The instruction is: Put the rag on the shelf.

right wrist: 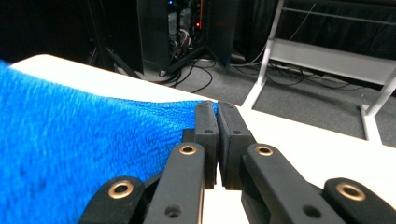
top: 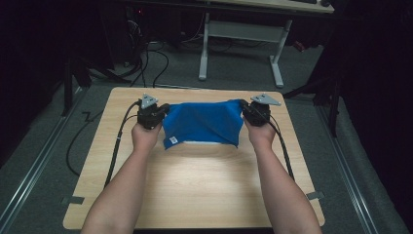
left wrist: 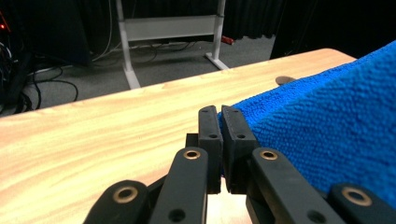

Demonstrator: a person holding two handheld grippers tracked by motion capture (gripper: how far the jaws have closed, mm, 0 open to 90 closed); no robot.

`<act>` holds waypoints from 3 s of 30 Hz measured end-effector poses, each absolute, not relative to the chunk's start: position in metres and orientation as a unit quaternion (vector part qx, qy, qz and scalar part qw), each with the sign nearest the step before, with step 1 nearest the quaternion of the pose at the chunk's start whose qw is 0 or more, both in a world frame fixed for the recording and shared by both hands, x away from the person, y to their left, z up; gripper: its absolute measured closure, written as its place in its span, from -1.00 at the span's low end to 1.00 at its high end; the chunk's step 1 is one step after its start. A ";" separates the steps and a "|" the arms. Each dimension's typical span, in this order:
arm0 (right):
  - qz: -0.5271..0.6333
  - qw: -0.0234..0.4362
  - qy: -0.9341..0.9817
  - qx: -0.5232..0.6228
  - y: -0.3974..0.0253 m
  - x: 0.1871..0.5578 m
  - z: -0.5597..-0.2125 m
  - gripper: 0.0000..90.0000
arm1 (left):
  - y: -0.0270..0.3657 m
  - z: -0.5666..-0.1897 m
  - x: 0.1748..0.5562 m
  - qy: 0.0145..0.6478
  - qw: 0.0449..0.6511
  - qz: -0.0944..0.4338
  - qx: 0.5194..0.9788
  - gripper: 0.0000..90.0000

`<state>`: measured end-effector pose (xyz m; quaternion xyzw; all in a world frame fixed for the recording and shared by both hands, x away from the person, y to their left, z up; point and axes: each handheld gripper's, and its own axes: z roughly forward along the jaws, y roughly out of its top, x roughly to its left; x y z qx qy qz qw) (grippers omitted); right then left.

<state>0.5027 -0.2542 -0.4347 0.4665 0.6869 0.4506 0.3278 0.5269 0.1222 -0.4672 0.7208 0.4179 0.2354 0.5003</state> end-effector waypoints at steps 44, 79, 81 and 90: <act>0.429 0.290 0.686 0.510 -0.265 0.485 -0.493 0.61 | 0.129 -0.513 0.505 0.446 0.489 0.184 0.727 0.46; 0.414 0.308 0.683 0.517 -0.291 0.481 -0.488 0.52 | 0.149 -0.497 0.496 0.444 0.473 0.227 0.726 0.40; 0.418 0.311 0.681 0.515 -0.293 0.479 -0.482 0.51 | 0.153 -0.496 0.495 0.450 0.473 0.233 0.721 0.39; 0.411 0.305 0.692 0.509 -0.293 0.473 -0.483 0.33 | 0.162 -0.495 0.488 0.458 0.453 0.265 0.718 0.23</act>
